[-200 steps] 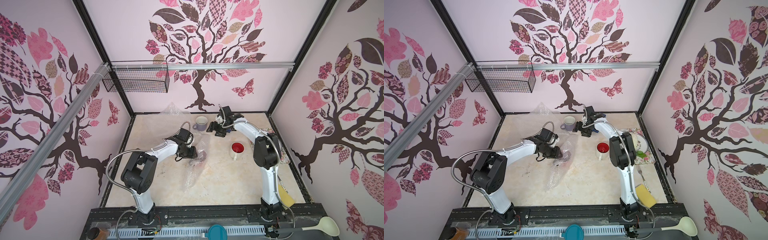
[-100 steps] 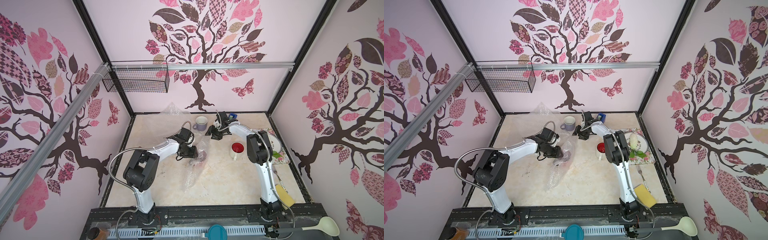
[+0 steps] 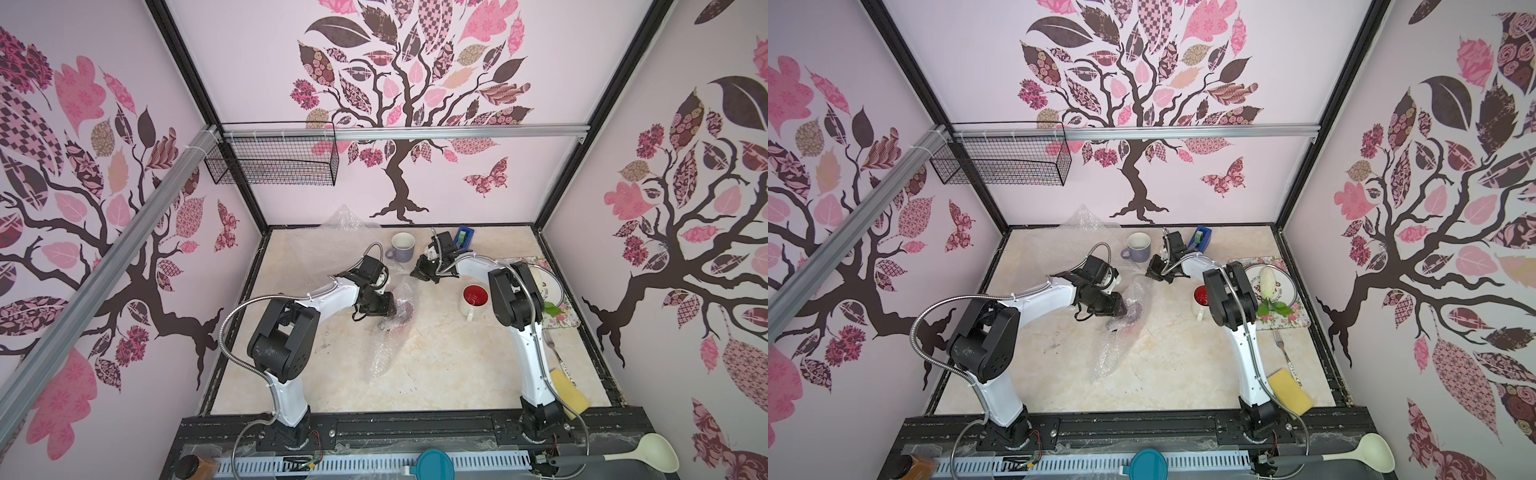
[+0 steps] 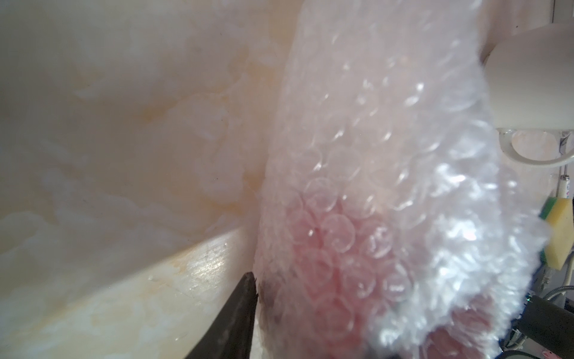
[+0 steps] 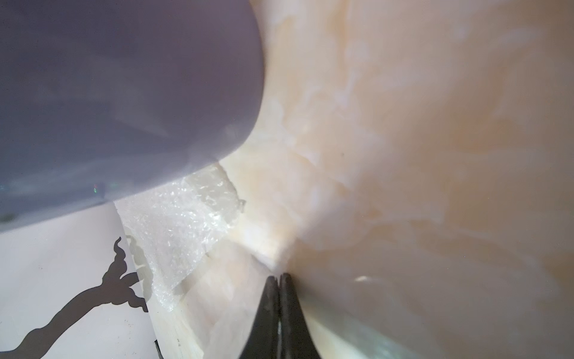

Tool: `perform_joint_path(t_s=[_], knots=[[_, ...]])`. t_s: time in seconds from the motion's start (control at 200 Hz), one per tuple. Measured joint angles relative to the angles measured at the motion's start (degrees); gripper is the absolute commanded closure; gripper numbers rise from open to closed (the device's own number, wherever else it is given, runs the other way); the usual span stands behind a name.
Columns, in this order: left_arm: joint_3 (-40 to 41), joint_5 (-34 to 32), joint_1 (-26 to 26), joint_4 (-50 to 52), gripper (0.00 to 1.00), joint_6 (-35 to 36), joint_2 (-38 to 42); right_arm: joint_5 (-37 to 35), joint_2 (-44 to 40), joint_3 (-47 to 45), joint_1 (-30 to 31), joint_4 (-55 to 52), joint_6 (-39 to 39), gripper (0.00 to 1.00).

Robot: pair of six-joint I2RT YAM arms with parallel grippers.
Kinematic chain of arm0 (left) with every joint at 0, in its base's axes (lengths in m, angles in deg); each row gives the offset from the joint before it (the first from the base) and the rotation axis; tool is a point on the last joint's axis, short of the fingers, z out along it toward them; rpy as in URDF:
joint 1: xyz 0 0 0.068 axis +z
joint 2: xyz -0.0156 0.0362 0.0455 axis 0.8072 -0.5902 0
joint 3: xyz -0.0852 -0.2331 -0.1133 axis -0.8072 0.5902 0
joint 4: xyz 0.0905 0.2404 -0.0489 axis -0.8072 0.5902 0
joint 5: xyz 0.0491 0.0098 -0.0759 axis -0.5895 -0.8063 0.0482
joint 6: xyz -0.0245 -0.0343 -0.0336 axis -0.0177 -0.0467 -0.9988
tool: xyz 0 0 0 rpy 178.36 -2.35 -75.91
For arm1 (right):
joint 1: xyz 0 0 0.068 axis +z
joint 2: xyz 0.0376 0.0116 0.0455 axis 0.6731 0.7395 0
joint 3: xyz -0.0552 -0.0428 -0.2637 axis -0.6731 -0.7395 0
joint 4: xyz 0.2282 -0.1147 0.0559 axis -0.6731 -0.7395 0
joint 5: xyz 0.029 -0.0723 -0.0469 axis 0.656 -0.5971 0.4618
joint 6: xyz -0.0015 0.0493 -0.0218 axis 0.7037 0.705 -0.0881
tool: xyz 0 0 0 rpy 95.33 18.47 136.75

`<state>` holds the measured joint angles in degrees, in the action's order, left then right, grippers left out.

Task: Wrap mugs in bubble wrap
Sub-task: Wrap the mug in bubble wrap.

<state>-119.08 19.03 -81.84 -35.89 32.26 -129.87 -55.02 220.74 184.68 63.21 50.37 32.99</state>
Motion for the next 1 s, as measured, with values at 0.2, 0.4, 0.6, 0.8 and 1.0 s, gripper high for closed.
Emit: perform_joint_path(t_s=[0.2,0.4,0.6,0.8,1.0], knots=[[-0.6,-0.1,0.0,0.8,0.60,0.0,-0.4,0.3,-10.2,-11.6,0.0,7.5,1.1,1.00],[-0.8,0.0,0.2,0.8,0.60,-0.3,-0.5,3.0,-23.4,-21.9,0.2,17.1,1.5,1.00],[-2.6,0.0,0.4,0.7,0.60,-0.7,-1.8,6.1,-29.7,-31.9,1.3,25.2,2.0,1.00],[-3.5,0.0,0.4,1.3,0.60,-1.1,-2.3,7.0,-32.2,-34.1,3.2,26.0,1.1,1.00],[-4.3,0.0,0.4,1.4,0.60,-1.7,-2.3,8.4,-35.2,-34.2,5.8,24.3,-2.5,1.00]])
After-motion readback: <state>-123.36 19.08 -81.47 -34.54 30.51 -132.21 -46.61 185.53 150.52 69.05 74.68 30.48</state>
